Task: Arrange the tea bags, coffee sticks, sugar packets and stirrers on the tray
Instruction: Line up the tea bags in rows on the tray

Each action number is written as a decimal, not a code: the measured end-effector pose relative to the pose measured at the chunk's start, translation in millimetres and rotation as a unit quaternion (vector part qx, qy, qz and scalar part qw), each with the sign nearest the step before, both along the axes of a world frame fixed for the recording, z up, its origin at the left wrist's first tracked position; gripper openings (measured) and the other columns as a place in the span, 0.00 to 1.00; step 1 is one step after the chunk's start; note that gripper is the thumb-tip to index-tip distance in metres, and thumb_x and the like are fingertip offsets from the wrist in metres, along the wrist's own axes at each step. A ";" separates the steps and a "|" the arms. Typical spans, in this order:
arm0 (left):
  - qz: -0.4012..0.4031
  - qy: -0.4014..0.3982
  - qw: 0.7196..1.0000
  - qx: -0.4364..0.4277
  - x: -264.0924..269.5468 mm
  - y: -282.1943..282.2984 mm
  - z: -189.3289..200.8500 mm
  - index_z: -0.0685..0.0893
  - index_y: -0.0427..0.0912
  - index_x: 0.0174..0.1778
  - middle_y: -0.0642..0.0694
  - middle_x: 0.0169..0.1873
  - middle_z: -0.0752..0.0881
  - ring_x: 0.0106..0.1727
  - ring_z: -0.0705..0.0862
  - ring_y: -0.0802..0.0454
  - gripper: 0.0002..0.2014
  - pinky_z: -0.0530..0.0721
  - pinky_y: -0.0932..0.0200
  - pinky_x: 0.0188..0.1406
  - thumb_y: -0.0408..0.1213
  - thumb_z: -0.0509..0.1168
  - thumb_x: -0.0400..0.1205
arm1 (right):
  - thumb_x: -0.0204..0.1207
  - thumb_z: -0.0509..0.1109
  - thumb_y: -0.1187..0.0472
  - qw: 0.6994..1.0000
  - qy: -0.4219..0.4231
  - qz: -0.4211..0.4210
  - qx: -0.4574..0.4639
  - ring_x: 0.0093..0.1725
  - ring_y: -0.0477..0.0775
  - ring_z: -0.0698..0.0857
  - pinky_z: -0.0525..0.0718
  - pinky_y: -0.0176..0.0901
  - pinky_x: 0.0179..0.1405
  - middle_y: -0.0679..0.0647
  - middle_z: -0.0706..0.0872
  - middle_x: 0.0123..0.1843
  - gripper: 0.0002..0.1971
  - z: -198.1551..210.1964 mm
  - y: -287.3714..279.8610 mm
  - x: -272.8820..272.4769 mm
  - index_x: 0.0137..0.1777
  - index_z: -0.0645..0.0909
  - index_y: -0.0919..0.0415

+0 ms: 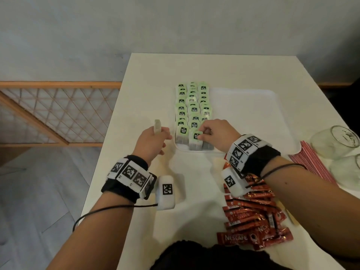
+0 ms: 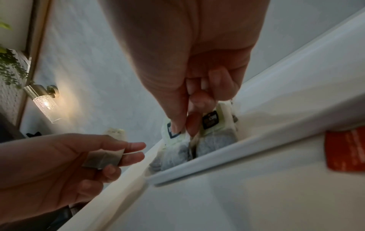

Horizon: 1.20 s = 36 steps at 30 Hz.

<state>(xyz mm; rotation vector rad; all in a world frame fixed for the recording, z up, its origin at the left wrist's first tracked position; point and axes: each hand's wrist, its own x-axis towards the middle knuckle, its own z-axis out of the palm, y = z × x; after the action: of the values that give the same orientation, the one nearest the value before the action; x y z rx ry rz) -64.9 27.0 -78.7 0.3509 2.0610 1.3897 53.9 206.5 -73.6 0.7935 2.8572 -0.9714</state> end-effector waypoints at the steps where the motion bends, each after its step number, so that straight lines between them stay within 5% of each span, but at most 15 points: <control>1: -0.003 0.003 1.000 -0.004 -0.2 0.5 -0.8 0.84 0.44 0.57 0.46 0.50 0.89 0.40 0.80 0.52 0.09 0.81 0.57 0.35 0.36 0.62 0.83 | 0.78 0.74 0.57 1.000 -0.002 0.003 0.001 0.49 0.51 0.83 0.79 0.38 0.52 0.54 0.86 0.51 0.12 -1.4 -0.7 -0.8 0.58 0.85 0.60; 5: -0.021 0.005 1.000 -0.008 5.3 4.3 0.9 0.84 0.44 0.59 0.49 0.48 0.90 0.38 0.79 0.52 0.11 0.80 0.58 0.33 0.35 0.60 0.84 | 0.76 0.75 0.56 1.000 0.005 -0.004 -0.012 0.46 0.50 0.84 0.80 0.38 0.49 0.51 0.86 0.47 0.12 -3.0 0.8 0.6 0.57 0.84 0.57; 11: -0.138 -0.032 0.990 0.008 23.3 12.6 14.2 0.85 0.44 0.57 0.47 0.39 0.92 0.27 0.73 0.56 0.09 0.73 0.64 0.26 0.33 0.63 0.83 | 0.77 0.74 0.55 0.989 0.119 0.005 -0.086 0.29 0.29 0.76 0.71 0.31 0.38 0.46 0.83 0.49 0.14 15.3 0.2 7.6 0.62 0.81 0.50; 15: -0.225 -0.034 0.974 0.017 35.1 19.6 23.0 0.87 0.43 0.52 0.43 0.46 0.92 0.27 0.74 0.56 0.07 0.72 0.65 0.26 0.33 0.65 0.83 | 0.78 0.73 0.54 0.978 0.122 0.046 -0.163 0.27 0.35 0.76 0.75 0.27 0.38 0.50 0.86 0.50 0.11 32.5 -9.0 9.6 0.59 0.84 0.52; 18: -0.254 -0.017 0.967 0.017 40.6 23.3 25.8 0.86 0.46 0.50 0.46 0.45 0.92 0.31 0.79 0.56 0.06 0.76 0.65 0.30 0.33 0.63 0.85 | 0.77 0.74 0.54 0.981 0.118 0.040 -0.147 0.33 0.44 0.82 0.81 0.38 0.43 0.56 0.89 0.45 0.06 37.8 -11.7 12.9 0.48 0.85 0.56; 22: -0.159 0.164 0.973 -0.041 44.1 30.4 22.0 0.80 0.43 0.59 0.50 0.51 0.84 0.49 0.83 0.51 0.13 0.79 0.58 0.47 0.38 0.70 0.80 | 0.78 0.73 0.54 0.989 0.114 -0.014 -0.088 0.36 0.48 0.84 0.78 0.36 0.38 0.49 0.86 0.38 0.08 40.2 -9.0 17.6 0.44 0.82 0.58; 25: -0.063 0.254 0.965 0.009 54.5 34.2 23.6 0.76 0.49 0.58 0.52 0.49 0.79 0.46 0.80 0.53 0.23 0.79 0.59 0.46 0.43 0.78 0.72 | 0.78 0.72 0.53 0.989 0.118 -0.054 -0.069 0.34 0.45 0.86 0.77 0.34 0.34 0.48 0.86 0.32 0.11 42.3 -9.8 20.6 0.42 0.80 0.61; 28: -0.098 0.247 0.964 0.017 65.9 40.2 22.7 0.74 0.49 0.51 0.50 0.42 0.81 0.39 0.81 0.52 0.23 0.81 0.53 0.41 0.47 0.80 0.70 | 0.78 0.71 0.52 0.986 0.126 -0.068 -0.081 0.26 0.34 0.82 0.74 0.29 0.27 0.48 0.84 0.30 0.13 43.1 -16.0 19.7 0.41 0.77 0.61; 30: -0.095 0.241 0.966 0.022 68.9 42.2 18.7 0.75 0.48 0.50 0.49 0.41 0.83 0.38 0.83 0.51 0.19 0.84 0.49 0.42 0.45 0.78 0.72 | 0.79 0.70 0.54 0.986 0.126 -0.072 -0.084 0.27 0.38 0.80 0.73 0.30 0.26 0.47 0.82 0.31 0.13 41.8 -19.7 17.9 0.37 0.74 0.58; 36: -0.096 0.262 0.959 0.049 59.8 34.5 14.3 0.79 0.45 0.46 0.53 0.39 0.83 0.35 0.82 0.55 0.09 0.78 0.68 0.36 0.41 0.74 0.79 | 0.81 0.67 0.50 0.991 0.106 -0.027 -0.080 0.33 0.48 0.77 0.74 0.41 0.34 0.49 0.81 0.34 0.16 39.9 -21.7 19.6 0.43 0.79 0.64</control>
<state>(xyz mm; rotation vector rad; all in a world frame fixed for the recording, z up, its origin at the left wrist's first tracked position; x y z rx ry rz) -5.2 61.5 -64.5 1.0299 2.2896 1.3838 73.5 184.8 -33.7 0.8010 2.8916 -1.3494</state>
